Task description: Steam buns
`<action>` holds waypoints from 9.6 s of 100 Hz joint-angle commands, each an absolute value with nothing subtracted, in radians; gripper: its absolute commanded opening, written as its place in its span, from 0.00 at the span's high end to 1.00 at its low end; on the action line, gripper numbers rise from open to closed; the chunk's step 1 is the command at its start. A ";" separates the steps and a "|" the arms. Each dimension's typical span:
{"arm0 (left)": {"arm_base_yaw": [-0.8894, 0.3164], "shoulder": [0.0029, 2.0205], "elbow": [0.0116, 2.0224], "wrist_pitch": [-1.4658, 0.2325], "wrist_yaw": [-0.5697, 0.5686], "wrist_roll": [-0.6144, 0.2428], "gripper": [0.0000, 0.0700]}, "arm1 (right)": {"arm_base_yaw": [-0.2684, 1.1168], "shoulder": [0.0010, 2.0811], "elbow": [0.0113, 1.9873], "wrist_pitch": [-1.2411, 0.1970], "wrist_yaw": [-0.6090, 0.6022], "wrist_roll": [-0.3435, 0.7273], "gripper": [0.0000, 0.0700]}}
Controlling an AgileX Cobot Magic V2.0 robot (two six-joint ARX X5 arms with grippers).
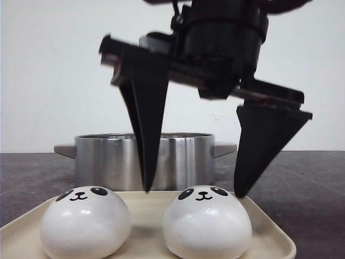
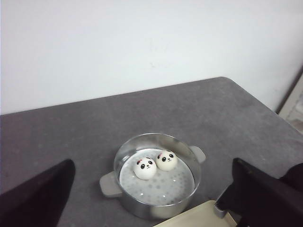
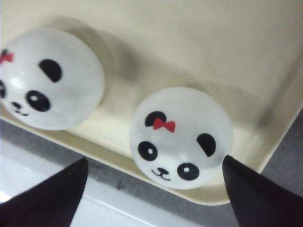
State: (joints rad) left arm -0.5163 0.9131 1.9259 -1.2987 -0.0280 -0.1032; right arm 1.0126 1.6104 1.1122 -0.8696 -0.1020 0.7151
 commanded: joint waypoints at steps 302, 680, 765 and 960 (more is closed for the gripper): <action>-0.596 0.928 1.934 -1.341 -0.030 -0.094 0.04 | 0.659 2.053 1.695 -0.912 0.000 0.520 0.35; -0.772 1.288 1.446 -0.851 0.078 -0.269 0.99 | 0.889 1.195 2.002 -1.385 0.629 0.288 0.99; -0.541 1.939 1.533 -0.781 0.073 -0.192 0.98 | 0.889 1.195 2.002 -1.413 0.630 0.356 0.99; -0.551 0.448 1.097 -0.865 -0.114 -0.154 1.00 | 1.090 0.796 0.863 -0.157 0.464 0.126 0.99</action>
